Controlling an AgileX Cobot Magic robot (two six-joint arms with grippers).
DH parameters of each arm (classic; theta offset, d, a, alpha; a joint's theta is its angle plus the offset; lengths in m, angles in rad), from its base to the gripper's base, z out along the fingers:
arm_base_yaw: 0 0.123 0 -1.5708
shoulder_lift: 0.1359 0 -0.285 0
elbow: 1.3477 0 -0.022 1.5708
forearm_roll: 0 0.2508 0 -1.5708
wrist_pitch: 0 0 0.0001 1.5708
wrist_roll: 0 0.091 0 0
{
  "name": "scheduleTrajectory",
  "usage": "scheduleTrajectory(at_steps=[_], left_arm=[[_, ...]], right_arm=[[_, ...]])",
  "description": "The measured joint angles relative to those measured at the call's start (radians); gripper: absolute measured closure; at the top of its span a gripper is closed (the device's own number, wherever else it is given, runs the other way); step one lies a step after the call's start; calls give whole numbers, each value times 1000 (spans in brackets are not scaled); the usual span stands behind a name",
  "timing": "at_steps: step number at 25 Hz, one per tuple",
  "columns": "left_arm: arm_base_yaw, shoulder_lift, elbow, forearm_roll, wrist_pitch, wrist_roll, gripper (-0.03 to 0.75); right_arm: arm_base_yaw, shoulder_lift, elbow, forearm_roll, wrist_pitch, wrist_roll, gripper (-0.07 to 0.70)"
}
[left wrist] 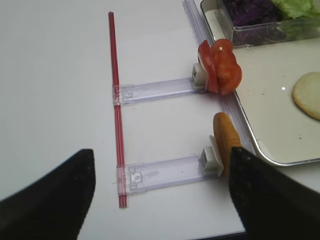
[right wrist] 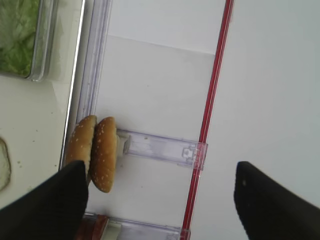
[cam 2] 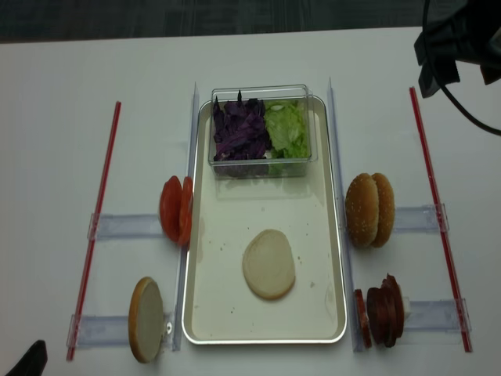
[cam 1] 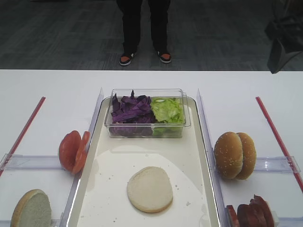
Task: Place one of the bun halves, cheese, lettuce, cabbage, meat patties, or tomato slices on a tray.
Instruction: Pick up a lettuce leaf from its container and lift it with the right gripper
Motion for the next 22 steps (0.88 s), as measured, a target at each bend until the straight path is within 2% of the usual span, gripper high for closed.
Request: scheduleTrajectory(at_steps=[22], left_arm=[[0,0,0,0,0,0,193]], right_arm=[[0,466,-379,5,-9,-27,19]])
